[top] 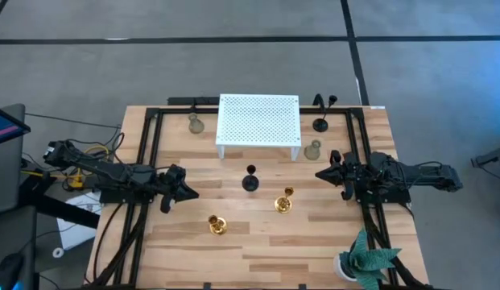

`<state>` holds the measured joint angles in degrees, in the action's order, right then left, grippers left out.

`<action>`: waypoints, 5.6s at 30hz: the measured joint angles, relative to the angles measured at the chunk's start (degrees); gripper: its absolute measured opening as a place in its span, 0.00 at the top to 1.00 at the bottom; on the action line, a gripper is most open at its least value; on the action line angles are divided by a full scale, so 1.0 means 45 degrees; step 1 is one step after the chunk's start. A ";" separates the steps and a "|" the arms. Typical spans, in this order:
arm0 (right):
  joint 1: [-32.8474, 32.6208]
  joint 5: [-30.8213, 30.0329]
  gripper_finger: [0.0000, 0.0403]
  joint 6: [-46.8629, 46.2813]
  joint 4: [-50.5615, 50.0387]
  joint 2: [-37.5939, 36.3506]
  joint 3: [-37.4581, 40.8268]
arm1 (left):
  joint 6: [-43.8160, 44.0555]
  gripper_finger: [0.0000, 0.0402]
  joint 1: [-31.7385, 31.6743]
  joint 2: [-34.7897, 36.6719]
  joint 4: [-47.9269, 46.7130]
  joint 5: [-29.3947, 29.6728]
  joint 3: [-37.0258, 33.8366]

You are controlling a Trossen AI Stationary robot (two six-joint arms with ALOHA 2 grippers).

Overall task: Pick & Place candle stick holders
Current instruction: Put the top transparent candle holder on the shelf

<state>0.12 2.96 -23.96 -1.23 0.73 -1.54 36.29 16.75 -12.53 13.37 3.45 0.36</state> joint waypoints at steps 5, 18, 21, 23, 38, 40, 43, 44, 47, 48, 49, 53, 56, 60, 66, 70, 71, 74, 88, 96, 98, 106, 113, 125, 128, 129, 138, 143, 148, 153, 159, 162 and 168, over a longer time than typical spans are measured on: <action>0.0000 0.0000 1.00 -0.0022 0.0000 -0.0004 0.0003 | 0.0000 0.94 0.0000 0.0001 0.0055 0.0091 0.0000; 0.0000 -0.0005 1.00 -0.0022 0.0005 -0.0002 0.0003 | 0.0002 0.94 0.0000 0.0002 0.0194 0.0391 -0.0002; 0.0000 -0.0005 1.00 -0.0022 0.0005 0.0000 0.0003 | 0.0000 0.94 0.0000 0.0000 0.0199 0.0970 -0.0001; 0.0000 -0.0044 1.00 -0.0021 0.0005 0.0000 0.0000 | 0.0000 0.94 0.0000 0.0000 0.0199 0.1366 -0.0001; 0.0005 -0.0760 1.00 0.0362 0.1101 0.0000 -0.0445 | -0.2021 0.99 0.0000 0.0005 0.2274 0.2942 -0.0002; 0.0005 -0.0763 1.00 0.0402 0.1046 0.0000 -0.0605 | -0.2545 0.99 0.0000 0.0000 0.2419 0.2947 0.0000; 0.0000 -0.0763 1.00 0.0411 0.0979 0.0000 -0.0937 | -0.2651 0.99 0.0000 -0.0006 0.2433 0.2947 0.0057; 0.0000 -0.0763 1.00 0.0411 0.0804 0.0000 -0.1057 | -0.2664 0.99 0.0000 -0.0062 0.2450 0.2947 0.0149; 0.0000 -0.0879 1.00 0.0411 0.0262 0.0000 -0.1440 | -0.2681 0.99 0.0000 -0.0327 0.2467 0.2952 0.0607; 0.0000 -0.1017 1.00 0.0416 0.0134 0.0000 -0.1544 | -0.2685 0.99 0.0000 -0.0484 0.2472 0.2965 0.0830; 0.0000 -0.1094 1.00 0.0416 -0.0014 0.0001 -0.1642 | -0.2698 0.99 0.0000 -0.0669 0.2472 0.3011 0.1071; 0.0000 -0.1320 1.00 0.0445 -0.0393 0.0015 -0.2031 | -0.3751 0.99 0.0000 -0.1533 0.2480 0.3044 0.2133; 0.0000 -0.1336 1.00 0.0450 -0.0442 0.0015 -0.2201 | -0.4765 0.99 0.0000 -0.2293 0.2477 0.3044 0.2925; 0.0000 -0.1336 1.00 0.0450 -0.0438 0.0015 -0.2416 | -0.5763 0.99 0.0000 -0.3209 0.2474 0.3044 0.3808; 0.0000 -0.1468 1.00 0.0450 -0.0444 0.0435 -0.2789 | -0.6993 0.99 0.0005 -0.4067 0.2468 0.3463 0.4570; 0.0000 -0.1492 1.00 0.0450 -0.0534 0.1315 -0.3284 | -0.7390 0.99 0.0000 -0.4061 0.2470 0.4106 0.4600; 0.0000 -0.1492 1.00 0.0450 -0.0633 0.1593 -0.3480 | -0.7363 0.99 0.0000 -0.4056 0.2470 0.4118 0.4600; -0.0019 -0.1491 1.00 0.0451 -0.1358 0.2493 -0.4141 | -0.7339 0.99 0.0000 -0.4056 0.2467 0.4103 0.4600; -0.0024 -0.2044 1.00 0.2446 -0.2274 0.5766 -0.6625 | -0.7107 0.99 0.0000 -0.4013 0.1786 0.4273 0.4600; -0.0024 -0.2059 1.00 0.2446 -0.2272 0.6367 -0.7193 | -0.6976 0.99 0.0003 -0.3131 0.1254 0.4543 0.4600; -0.0024 -0.2059 1.00 0.2445 -0.2253 0.6527 -0.7193 | -0.6978 0.99 0.0000 -0.2860 0.0873 0.4588 0.4600; -0.0024 -0.2055 1.00 0.2417 -0.1553 0.6936 -0.7203 | -0.7004 0.99 0.0004 -0.2329 0.0954 0.4608 0.4600; -0.0021 -0.2055 1.00 0.2436 -0.1107 0.6912 -0.7208 | -0.7004 0.99 0.0000 -0.2421 0.1035 0.4608 0.4600; 0.0000 -0.2666 1.00 0.2442 -0.1141 0.7310 -0.7208 | -0.7040 0.99 0.0003 -0.2968 0.1031 0.5936 0.4595; 0.0005 -0.3091 1.00 0.2446 -0.1122 0.7491 -0.7208 | -0.7966 0.99 0.0000 -0.2968 0.0915 0.7611 0.4597; 0.0001 -0.3249 1.00 0.2442 -0.1109 0.7554 -0.7208 | -0.8259 0.99 0.0000 -0.2968 0.0800 0.8236 0.4600; 0.0005 -0.3672 1.00 0.2340 -0.0270 0.7762 -0.7198 | -0.8751 0.99 -0.0035 -0.2727 -0.0463 1.0898 0.4595; 0.0005 -0.3672 1.00 0.2315 0.0207 0.7769 -0.7203 | -0.9025 0.99 -0.0310 -0.1962 -0.0671 1.0898 0.4595; 0.0005 -0.3674 1.00 0.2310 0.0243 0.7766 -0.7203 | -0.9078 0.99 -0.0580 -0.0942 -0.1439 1.0859 0.4595; 0.0003 -0.3706 1.00 0.2310 0.0243 0.7766 -0.7203 | -0.9071 0.99 -0.0898 -0.0302 -0.1950 1.0700 0.4595; 0.0005 -0.4214 1.00 0.2315 0.0243 0.7766 -0.7203 | -0.9102 0.99 -0.1646 -0.0183 -0.2084 0.9610 0.4595; 0.0002 -0.4385 1.00 0.2315 0.0245 0.7766 -0.7203 | -0.9109 0.99 -0.2251 -0.0189 -0.2149 0.8892 0.4590; 0.0000 -0.4391 1.00 0.2319 0.0375 0.7766 -0.7203 | -0.9107 0.99 -0.4010 -0.0190 -0.2225 0.7354 0.4590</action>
<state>0.12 -16.80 -13.52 0.45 35.68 -33.95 -4.69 -1.29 -13.39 3.35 36.54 21.02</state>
